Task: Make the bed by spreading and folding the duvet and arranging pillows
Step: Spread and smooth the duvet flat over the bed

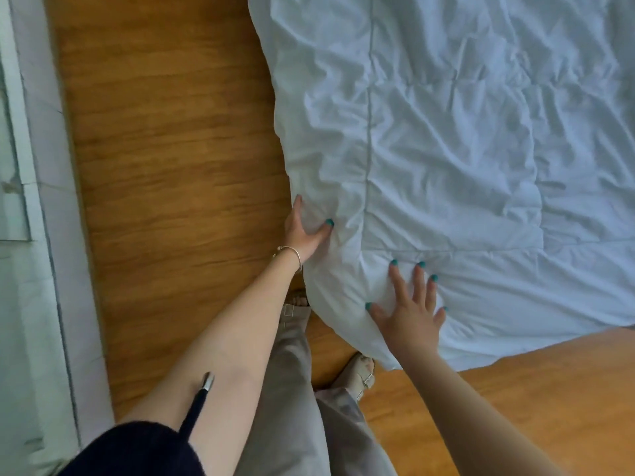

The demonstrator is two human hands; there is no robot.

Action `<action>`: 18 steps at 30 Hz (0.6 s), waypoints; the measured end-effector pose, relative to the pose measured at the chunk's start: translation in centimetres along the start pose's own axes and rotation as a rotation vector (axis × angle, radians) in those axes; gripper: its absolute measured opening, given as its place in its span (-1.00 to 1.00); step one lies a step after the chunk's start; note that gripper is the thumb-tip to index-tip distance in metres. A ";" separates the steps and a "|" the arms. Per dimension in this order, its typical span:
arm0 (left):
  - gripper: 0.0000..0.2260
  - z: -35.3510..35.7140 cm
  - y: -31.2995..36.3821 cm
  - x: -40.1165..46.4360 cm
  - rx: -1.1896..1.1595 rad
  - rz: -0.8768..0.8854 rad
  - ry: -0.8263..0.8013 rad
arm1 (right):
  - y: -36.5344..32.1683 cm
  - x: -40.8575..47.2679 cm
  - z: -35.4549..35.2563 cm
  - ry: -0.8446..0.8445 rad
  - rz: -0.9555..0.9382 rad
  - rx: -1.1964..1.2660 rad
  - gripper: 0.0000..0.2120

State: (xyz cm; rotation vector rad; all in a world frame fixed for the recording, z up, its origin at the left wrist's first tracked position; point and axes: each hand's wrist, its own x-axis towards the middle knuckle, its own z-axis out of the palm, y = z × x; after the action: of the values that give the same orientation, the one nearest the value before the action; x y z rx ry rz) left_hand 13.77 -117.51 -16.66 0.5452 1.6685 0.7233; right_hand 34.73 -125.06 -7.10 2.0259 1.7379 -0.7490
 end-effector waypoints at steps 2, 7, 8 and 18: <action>0.02 -0.4 0.0 1.0 -0.037 0.017 -0.046 | -0.1 0.3 0.0 -0.004 0.012 -0.003 -0.25; 0.08 -0.1 0.1 1.8 -0.097 -0.052 -0.128 | -0.7 0.5 0.5 0.011 0.057 -0.006 -0.25; 0.06 -0.2 0.2 1.6 -0.073 -0.046 -0.100 | -0.7 0.5 0.5 0.012 0.062 -0.011 -0.26; -0.53 -3.8 1.1 -5.7 -0.059 0.002 0.073 | -1.7 -0.2 0.3 0.032 0.119 -0.005 -0.25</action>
State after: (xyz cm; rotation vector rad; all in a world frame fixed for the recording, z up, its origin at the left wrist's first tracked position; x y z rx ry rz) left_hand 11.28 -121.37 -11.44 0.4837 1.7083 0.7996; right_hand 32.97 -125.09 -7.07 2.1272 1.6175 -0.6773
